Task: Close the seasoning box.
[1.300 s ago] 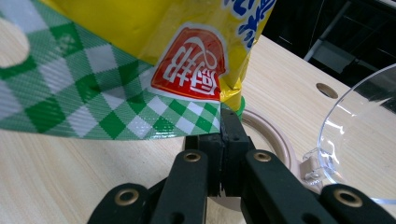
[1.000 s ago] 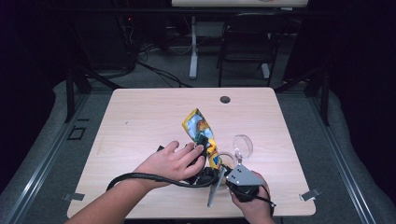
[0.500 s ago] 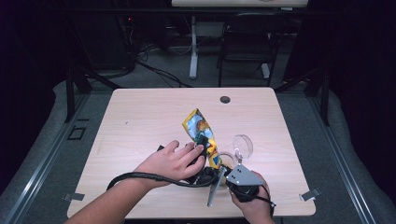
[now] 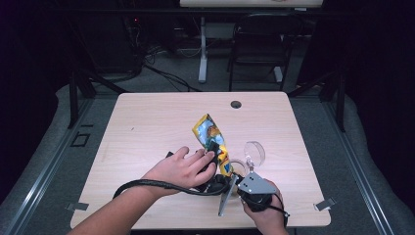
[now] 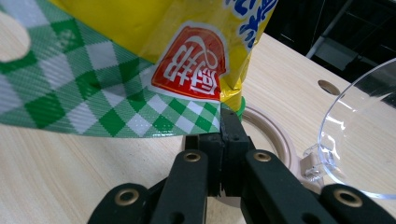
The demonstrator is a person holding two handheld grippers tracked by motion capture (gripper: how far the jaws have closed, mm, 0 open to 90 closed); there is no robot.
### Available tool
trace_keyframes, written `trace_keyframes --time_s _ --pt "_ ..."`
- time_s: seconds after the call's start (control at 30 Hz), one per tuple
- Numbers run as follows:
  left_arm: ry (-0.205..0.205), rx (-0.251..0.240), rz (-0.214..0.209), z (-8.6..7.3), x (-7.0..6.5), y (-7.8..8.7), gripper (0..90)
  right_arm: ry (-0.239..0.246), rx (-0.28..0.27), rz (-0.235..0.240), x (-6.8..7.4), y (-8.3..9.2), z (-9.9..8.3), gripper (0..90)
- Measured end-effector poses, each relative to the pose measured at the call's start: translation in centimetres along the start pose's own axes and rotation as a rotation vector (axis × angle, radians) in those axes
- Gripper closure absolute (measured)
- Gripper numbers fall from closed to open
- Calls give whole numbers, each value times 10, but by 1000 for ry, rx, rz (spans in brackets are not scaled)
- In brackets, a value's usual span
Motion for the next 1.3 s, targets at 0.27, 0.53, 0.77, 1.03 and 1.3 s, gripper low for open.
trace_keyframes --time_s 0.27,0.53,0.77,1.03,1.3 --pt "6 0 -2 1 0 0 855 -21 6 5 -1 1 -1 897" --pt "-33 32 9 1 3 2 854 -50 6 13 -4 1 -3 896" --pt "-31 28 12 2 4 1 854 -108 0 28 -8 3 -5 897" --pt "4 -20 26 7 3 -1 854 -134 -10 33 -10 3 -6 897" --pt "1 -19 24 8 3 0 854 -135 3 36 -10 3 -7 897"
Point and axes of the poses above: each handheld gripper's, and its own axes: y roughly backward along the jaws, z roughly out of its top, x roughly to its left, the point moved 4 cm from there along -y, roughly forward along the jaws, and after that the axes turned 2 degrees about x, right-handed, at the moved point
